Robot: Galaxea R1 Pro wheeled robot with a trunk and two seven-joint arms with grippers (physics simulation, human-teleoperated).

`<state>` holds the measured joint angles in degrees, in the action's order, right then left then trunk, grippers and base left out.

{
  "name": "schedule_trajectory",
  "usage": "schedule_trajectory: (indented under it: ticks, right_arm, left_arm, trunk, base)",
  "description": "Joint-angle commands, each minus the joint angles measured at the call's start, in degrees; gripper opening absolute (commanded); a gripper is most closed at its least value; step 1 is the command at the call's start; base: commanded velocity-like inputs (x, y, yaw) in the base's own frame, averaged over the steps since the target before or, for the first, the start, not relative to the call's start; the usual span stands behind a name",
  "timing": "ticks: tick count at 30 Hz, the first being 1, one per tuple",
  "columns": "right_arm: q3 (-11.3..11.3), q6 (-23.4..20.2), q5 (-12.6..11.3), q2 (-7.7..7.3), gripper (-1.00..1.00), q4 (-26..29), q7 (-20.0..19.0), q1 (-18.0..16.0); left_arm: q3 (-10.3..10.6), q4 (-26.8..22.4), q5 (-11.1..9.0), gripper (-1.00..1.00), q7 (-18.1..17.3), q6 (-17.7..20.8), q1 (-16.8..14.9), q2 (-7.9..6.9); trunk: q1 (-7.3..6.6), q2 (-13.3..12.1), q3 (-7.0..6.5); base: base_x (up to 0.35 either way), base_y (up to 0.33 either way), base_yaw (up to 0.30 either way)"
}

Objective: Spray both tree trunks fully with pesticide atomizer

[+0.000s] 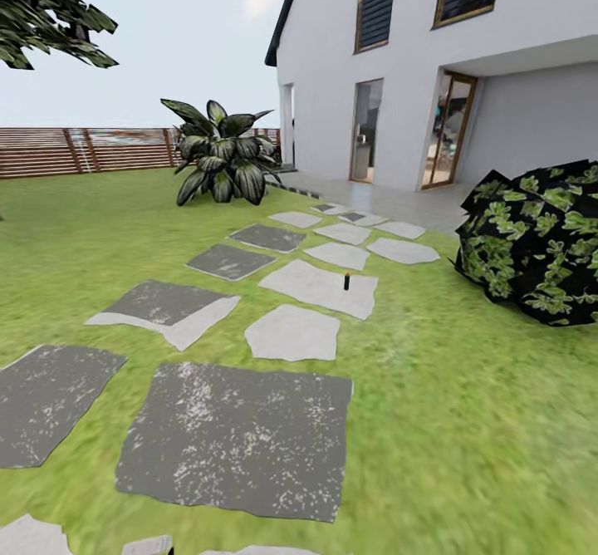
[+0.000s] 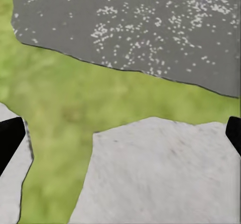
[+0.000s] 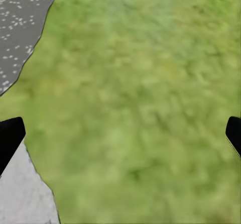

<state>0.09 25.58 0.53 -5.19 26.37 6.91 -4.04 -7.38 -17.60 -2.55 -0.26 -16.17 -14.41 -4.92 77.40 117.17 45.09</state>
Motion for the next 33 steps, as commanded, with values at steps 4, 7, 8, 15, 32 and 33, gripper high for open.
schedule_trajectory:
  ticks: [4, 7, 8, 15, 32, 33]
  right_arm:
    - [0.0, 0.0, 0.0, 0.0, 1.0, 0.0, 0.0, 0.0]
    - [0.0, 0.0, -0.1, 0.0, 1.0, 0.1, 0.0, 0.0]
    - [0.0, 0.0, -0.1, 0.0, 1.0, 0.2, 0.0, 0.0]
    - [0.0, 0.0, -0.2, 0.17, 1.0, 0.5, 0.0, 0.0]
    - [0.0, 0.0, -0.2, 0.18, 1.0, 0.4, 0.1, 0.0]
    - [0.0, 0.0, -0.2, 0.18, 1.0, 0.4, 0.1, 0.0]
  left_arm:
    - [0.0, 0.0, 0.0, 1.0, 0.0, 0.0, 0.0, 0.0]
    - [0.0, 0.0, 0.0, 1.0, 0.0, 0.0, 0.0, 0.0]
    - [0.0, 0.0, 0.0, 1.0, 0.0, 0.0, 0.0, 0.0]
    - [0.0, 0.0, 0.0, 1.0, 0.0, 0.0, 0.0, 0.0]
    - [0.0, 0.0, 0.0, 1.0, 0.0, 0.0, 0.0, 0.0]
    - [0.0, 0.0, 0.0, 1.0, 0.0, 0.0, 0.0, 0.0]
  trunk:
    - [0.0, 0.0, 0.0]
    - [0.0, 0.0, 0.0]
    - [0.0, 0.0, 0.0]
    - [0.0, 0.0, 0.0]
    - [0.0, 0.0, 0.0]
    - [0.0, 0.0, 0.0]
  base:
    - [0.335, -0.074, 0.0]
    - [0.335, -0.074, 0.0]
    - [0.335, -0.074, 0.0]
    - [0.335, -0.074, 0.0]
    - [0.335, -0.074, 0.0]
    - [0.335, -0.074, 0.0]
